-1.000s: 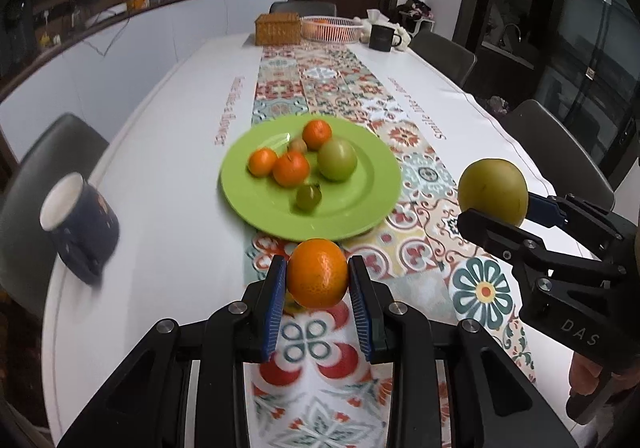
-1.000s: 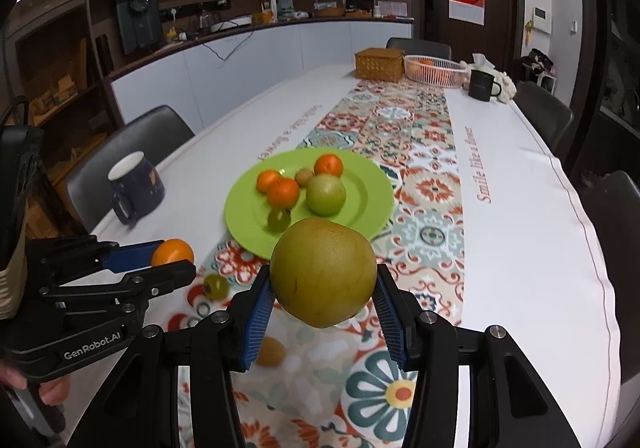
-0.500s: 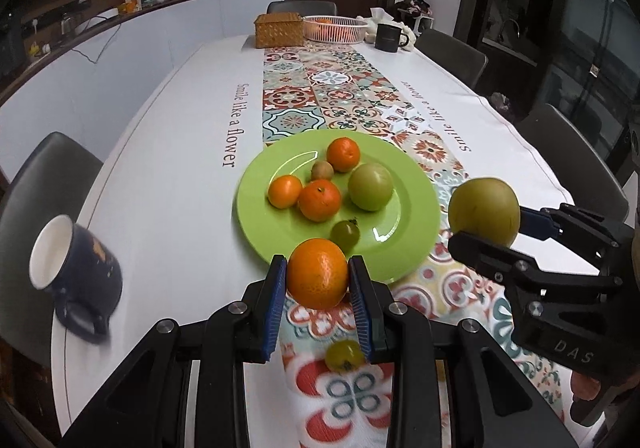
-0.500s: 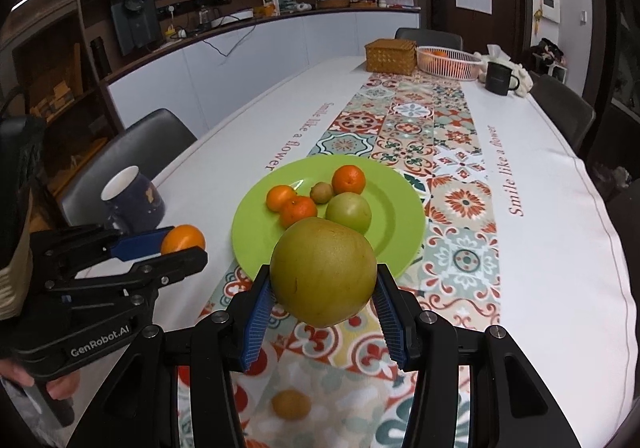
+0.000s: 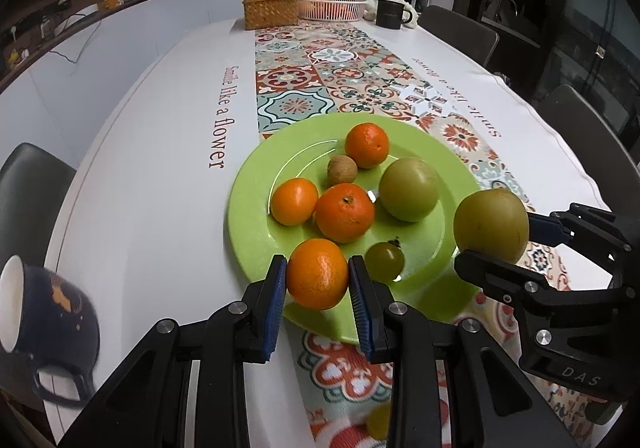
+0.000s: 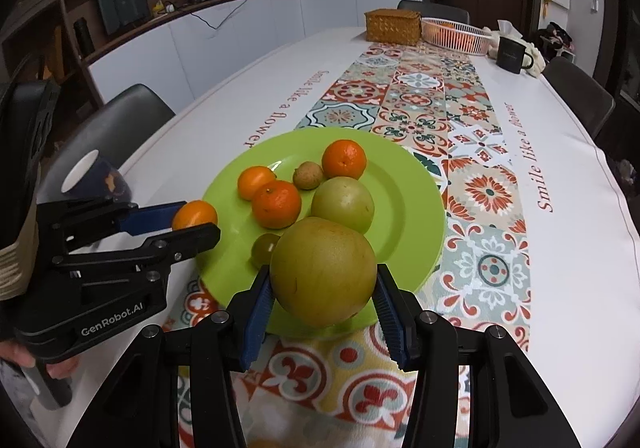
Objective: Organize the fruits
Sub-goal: 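Carry orange and pomelo onto the green plate and open both tools, then withdraw both tools from the plate toward the green tomato and kiwi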
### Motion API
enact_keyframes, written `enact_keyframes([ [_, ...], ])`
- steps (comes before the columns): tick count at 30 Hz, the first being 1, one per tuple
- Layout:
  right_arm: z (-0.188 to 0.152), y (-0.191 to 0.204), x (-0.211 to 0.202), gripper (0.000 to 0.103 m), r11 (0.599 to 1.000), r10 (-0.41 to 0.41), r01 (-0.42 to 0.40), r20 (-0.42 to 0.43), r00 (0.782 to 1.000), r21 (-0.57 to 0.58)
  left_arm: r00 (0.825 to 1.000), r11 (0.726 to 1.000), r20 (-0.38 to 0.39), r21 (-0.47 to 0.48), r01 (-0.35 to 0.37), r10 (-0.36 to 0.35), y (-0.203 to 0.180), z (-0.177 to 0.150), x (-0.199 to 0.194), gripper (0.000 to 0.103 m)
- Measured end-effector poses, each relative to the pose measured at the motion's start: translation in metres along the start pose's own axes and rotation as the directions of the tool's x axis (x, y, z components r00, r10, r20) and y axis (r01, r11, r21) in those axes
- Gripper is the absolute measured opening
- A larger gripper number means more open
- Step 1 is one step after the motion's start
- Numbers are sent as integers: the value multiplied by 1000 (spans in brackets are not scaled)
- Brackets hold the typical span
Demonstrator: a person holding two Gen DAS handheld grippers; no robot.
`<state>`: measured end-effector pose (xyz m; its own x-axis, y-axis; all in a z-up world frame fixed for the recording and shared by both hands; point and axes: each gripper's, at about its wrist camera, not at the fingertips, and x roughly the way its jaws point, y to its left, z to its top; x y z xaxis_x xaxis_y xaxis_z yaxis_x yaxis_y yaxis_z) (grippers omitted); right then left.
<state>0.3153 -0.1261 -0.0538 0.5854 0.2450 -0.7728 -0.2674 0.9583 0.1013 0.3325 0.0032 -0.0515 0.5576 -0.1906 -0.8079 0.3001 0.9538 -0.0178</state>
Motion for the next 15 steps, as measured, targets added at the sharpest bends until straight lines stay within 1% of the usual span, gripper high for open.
enact_keyframes([
  [8, 3, -4, 15, 50, 1000, 11, -11, -24, 1000, 9, 1000, 1000, -15, 28, -1, 1, 1, 2, 12, 32],
  [11, 4, -5, 18, 50, 1000, 7, -6, -35, 999, 18, 1000, 1000, -8, 27, -1, 1, 2, 3, 8, 47],
  [13, 3, -5, 15, 53, 1000, -1, 2, -22, 1000, 24, 1000, 1000, 5, 27, -7, 7, 3, 3, 3, 48],
  [15, 4, -4, 7, 60, 1000, -9, 9, 9, 1000, 22, 1000, 1000, 13, 26, -15, 15, 2, 1, -4, 52],
])
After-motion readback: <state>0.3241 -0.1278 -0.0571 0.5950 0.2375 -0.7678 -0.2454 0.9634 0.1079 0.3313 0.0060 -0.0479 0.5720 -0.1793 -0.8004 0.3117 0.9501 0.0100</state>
